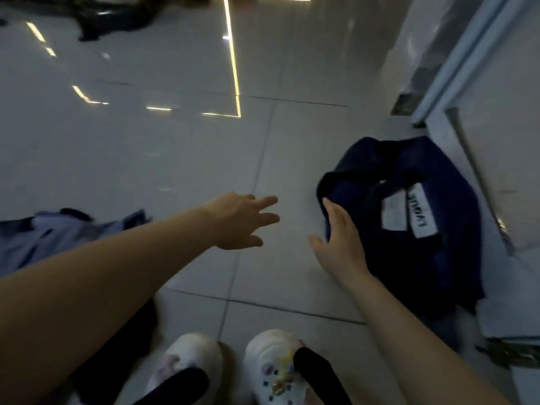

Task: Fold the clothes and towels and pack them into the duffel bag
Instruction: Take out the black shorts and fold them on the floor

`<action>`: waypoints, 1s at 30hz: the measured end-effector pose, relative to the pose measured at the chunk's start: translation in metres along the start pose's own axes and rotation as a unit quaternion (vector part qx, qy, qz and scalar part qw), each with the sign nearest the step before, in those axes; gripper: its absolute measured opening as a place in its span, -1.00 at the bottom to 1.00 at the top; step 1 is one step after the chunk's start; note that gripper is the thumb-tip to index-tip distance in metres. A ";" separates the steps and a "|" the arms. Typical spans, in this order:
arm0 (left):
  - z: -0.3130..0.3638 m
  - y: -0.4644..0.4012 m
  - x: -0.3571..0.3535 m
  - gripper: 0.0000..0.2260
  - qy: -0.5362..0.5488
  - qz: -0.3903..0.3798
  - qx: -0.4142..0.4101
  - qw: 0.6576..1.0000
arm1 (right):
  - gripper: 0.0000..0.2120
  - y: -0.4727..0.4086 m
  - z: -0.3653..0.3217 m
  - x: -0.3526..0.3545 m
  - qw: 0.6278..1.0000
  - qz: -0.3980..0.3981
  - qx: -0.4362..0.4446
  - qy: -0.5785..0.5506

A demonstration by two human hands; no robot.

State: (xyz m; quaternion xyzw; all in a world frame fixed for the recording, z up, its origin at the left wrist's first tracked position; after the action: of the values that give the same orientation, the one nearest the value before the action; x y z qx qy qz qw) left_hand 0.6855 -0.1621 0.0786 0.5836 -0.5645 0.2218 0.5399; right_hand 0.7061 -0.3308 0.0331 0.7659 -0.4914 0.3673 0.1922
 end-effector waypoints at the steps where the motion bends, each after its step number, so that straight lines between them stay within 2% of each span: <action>1: -0.016 0.017 -0.009 -0.45 0.016 -0.004 0.020 1.000 | -0.33 -0.007 -0.022 -0.015 0.998 -0.042 0.032 0.017; 3: -0.046 0.054 -0.042 -0.48 0.067 -0.016 0.077 0.995 | -0.28 -0.015 -0.067 -0.054 0.978 -0.163 0.106 0.076; 5: -0.071 0.088 -0.087 -0.52 0.154 -0.010 0.154 0.976 | -0.25 -0.015 -0.106 -0.089 0.935 -0.269 0.173 0.151; 8: -0.093 0.134 -0.165 -0.60 0.286 -0.014 0.300 0.910 | -0.23 -0.025 -0.152 -0.120 0.861 -0.371 0.255 0.237; 10: -0.100 0.155 -0.209 -0.60 0.322 -0.023 0.353 0.878 | -0.22 -0.038 -0.172 -0.135 0.814 -0.421 0.285 0.282; 11: -0.104 0.163 -0.223 -0.60 0.326 -0.014 0.363 0.873 | -0.22 -0.046 -0.179 -0.142 0.803 -0.435 0.283 0.293; 15: -0.117 0.190 -0.242 -0.63 0.321 0.075 0.351 0.876 | -0.20 -0.068 -0.200 -0.179 0.810 -0.456 0.245 0.276; 18: -0.129 0.213 -0.240 -0.71 0.283 0.175 0.360 0.871 | -0.21 -0.057 -0.219 -0.218 0.806 -0.471 0.267 0.240; 20: -0.141 0.231 -0.251 -0.66 0.240 0.180 0.406 0.863 | -0.22 -0.043 -0.227 -0.244 0.813 -0.470 0.279 0.200; 22: -0.155 0.256 -0.268 -0.60 0.228 0.160 0.493 0.824 | -0.22 -0.026 -0.231 -0.262 0.786 -0.503 0.303 0.192; 24: -0.177 0.288 -0.296 -0.55 0.277 0.105 0.601 0.742 | -0.20 -0.012 -0.233 -0.267 0.735 -0.545 0.339 0.217; 25: -0.184 0.303 -0.313 -0.52 0.323 0.060 0.641 0.694 | -0.20 -0.009 -0.236 -0.266 0.721 -0.556 0.346 0.227; 26: -0.187 0.314 -0.325 -0.50 0.356 0.024 0.657 0.664 | -0.21 -0.011 -0.240 -0.264 0.720 -0.557 0.346 0.228; 28: -0.184 0.321 -0.340 -0.49 0.377 -0.009 0.647 0.663 | -0.22 -0.023 -0.249 -0.266 0.742 -0.541 0.334 0.212; 30: -0.179 0.320 -0.343 -0.49 0.391 -0.006 0.634 0.667 | -0.22 -0.037 -0.258 -0.272 0.769 -0.517 0.325 0.190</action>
State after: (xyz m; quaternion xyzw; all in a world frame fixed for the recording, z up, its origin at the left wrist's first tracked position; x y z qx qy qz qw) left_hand 0.3702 0.2101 -0.0412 0.6483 -0.0212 0.7310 0.2120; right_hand 0.5757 0.0214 0.0009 0.8354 0.1744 0.4882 0.1826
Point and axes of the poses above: each hand's wrist, its own y-axis away from the middle knuckle, its own x-axis out of the back of the hand, z = x × y, the point moved 6 cm from there along -y, towards the middle knuckle, and after that the axes turned 14 degrees about x, right-handed, at the moved point
